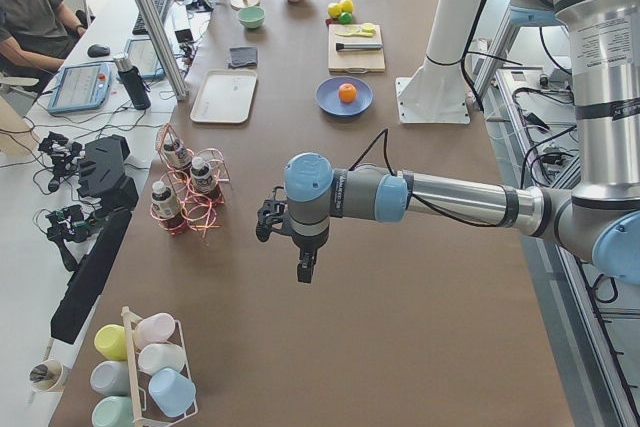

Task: Pick orange to plate

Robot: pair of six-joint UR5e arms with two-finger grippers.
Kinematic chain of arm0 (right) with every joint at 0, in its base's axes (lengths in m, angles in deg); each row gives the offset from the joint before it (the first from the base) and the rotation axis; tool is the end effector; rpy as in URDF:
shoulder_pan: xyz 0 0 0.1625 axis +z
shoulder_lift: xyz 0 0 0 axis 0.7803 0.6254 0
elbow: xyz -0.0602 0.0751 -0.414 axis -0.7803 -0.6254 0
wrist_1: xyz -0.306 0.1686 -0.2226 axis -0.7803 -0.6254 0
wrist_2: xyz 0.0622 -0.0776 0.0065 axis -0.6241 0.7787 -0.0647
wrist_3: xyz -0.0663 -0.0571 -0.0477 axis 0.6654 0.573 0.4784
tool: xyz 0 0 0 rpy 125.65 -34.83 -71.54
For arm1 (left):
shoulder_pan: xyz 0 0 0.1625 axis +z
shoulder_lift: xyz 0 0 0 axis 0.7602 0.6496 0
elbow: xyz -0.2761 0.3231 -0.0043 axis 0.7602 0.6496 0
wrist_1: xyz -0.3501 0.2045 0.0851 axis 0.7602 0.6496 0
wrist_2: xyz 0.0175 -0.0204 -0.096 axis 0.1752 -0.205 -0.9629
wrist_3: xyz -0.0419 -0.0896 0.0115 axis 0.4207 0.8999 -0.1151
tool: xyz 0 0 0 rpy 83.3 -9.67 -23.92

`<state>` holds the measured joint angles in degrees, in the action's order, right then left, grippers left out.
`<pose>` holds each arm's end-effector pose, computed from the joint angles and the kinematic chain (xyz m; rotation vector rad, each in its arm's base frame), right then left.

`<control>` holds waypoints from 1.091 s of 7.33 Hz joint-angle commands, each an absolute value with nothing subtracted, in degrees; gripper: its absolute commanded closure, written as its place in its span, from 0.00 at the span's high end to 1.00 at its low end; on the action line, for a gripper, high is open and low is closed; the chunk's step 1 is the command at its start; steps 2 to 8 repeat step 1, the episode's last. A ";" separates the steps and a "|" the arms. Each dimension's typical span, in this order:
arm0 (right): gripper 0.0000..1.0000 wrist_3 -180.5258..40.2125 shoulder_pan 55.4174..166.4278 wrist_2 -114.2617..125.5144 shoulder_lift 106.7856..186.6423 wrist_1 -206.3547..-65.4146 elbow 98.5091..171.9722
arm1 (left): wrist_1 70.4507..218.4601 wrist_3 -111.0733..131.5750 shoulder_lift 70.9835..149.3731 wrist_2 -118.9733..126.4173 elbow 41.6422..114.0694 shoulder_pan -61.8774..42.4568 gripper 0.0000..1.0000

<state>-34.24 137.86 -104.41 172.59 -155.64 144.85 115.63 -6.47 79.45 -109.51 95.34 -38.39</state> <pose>0.0384 -0.4506 0.6109 0.1106 -0.7482 -0.3818 -0.0478 -0.4143 0.5917 0.0782 0.7813 0.1007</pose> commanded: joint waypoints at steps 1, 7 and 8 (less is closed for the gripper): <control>1.00 -34.32 137.86 -104.42 172.53 -155.64 144.73 | 115.71 -6.41 79.60 -109.48 95.34 -38.41 0.97; 1.00 -34.32 137.86 -104.42 172.53 -155.64 144.73 | 115.71 -6.41 79.60 -109.48 95.34 -38.41 0.97; 1.00 -34.32 137.86 -104.42 172.53 -155.64 144.73 | 115.71 -6.41 79.60 -109.48 95.34 -38.41 0.97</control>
